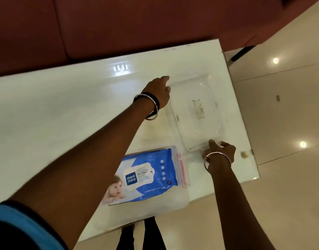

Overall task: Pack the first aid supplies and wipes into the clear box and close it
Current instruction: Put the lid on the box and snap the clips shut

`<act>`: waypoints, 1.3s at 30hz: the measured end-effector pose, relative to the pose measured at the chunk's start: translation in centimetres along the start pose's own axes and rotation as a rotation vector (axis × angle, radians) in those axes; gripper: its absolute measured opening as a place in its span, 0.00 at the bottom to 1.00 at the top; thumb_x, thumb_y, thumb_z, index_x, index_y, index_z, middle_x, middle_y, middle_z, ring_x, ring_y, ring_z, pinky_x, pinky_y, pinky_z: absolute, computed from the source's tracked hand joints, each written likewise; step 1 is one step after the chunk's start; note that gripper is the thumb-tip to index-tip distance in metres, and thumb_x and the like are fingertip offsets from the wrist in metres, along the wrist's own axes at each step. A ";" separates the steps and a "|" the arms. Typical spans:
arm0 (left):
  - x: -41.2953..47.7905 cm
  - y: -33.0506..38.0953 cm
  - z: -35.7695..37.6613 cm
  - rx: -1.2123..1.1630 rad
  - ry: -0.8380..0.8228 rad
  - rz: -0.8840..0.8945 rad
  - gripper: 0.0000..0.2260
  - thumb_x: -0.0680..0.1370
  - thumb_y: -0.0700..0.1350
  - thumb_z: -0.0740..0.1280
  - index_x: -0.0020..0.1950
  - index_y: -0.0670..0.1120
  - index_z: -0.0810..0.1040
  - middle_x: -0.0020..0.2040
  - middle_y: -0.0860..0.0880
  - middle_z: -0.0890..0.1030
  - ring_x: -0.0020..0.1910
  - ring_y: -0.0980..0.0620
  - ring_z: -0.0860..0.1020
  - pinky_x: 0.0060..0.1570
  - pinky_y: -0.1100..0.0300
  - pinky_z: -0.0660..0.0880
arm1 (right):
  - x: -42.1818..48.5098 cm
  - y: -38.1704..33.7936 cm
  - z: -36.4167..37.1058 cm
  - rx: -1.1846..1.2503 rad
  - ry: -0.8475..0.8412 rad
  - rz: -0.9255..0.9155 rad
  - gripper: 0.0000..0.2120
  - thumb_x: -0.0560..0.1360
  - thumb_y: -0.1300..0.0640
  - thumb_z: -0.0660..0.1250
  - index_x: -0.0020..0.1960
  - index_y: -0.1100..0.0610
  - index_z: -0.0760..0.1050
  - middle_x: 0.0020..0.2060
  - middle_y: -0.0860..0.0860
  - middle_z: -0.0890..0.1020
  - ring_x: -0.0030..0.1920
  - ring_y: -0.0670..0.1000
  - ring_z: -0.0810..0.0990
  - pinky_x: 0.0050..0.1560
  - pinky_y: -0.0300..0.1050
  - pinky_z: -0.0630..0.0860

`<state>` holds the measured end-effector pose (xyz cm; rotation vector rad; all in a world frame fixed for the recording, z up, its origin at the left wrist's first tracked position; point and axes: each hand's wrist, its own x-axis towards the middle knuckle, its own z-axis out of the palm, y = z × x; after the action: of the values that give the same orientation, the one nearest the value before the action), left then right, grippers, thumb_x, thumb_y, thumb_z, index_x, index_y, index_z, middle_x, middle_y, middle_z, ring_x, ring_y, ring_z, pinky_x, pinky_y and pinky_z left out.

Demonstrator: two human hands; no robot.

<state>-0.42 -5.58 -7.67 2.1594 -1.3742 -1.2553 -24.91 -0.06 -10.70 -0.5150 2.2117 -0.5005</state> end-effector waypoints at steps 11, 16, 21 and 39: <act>2.0 0.0 -0.3 -0.164 -0.024 -0.046 0.21 0.81 0.56 0.58 0.71 0.48 0.72 0.69 0.47 0.75 0.65 0.44 0.75 0.67 0.53 0.70 | 0.9 -0.2 -2.6 0.343 -0.136 -0.142 0.12 0.75 0.73 0.67 0.48 0.58 0.72 0.45 0.62 0.78 0.34 0.54 0.79 0.34 0.47 0.81; -3.1 -1.3 -1.8 -0.884 0.241 -0.113 0.21 0.81 0.60 0.55 0.57 0.48 0.80 0.59 0.48 0.81 0.61 0.48 0.78 0.55 0.51 0.79 | -2.1 -1.4 -4.1 0.480 -0.255 -0.485 0.14 0.71 0.71 0.71 0.43 0.54 0.74 0.37 0.50 0.82 0.44 0.54 0.83 0.53 0.57 0.82; -9.6 -4.7 -3.2 -1.316 0.331 -0.267 0.25 0.78 0.58 0.62 0.62 0.38 0.77 0.62 0.44 0.80 0.62 0.47 0.78 0.60 0.52 0.76 | -5.6 -2.2 -4.5 0.564 -0.449 -0.563 0.12 0.66 0.68 0.72 0.39 0.52 0.76 0.49 0.57 0.86 0.58 0.59 0.83 0.59 0.52 0.79; -28.4 -13.2 -1.8 -0.901 0.366 -0.048 0.24 0.78 0.41 0.66 0.74 0.52 0.67 0.70 0.51 0.75 0.70 0.56 0.71 0.68 0.61 0.68 | -13.3 3.9 -6.1 0.235 -0.652 -0.592 0.18 0.73 0.60 0.70 0.63 0.52 0.77 0.57 0.56 0.85 0.59 0.50 0.83 0.55 0.39 0.80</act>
<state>4.08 24.60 -0.38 1.6433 -0.4545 -1.1075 -22.37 11.16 -0.81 -1.0424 1.3426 -0.7558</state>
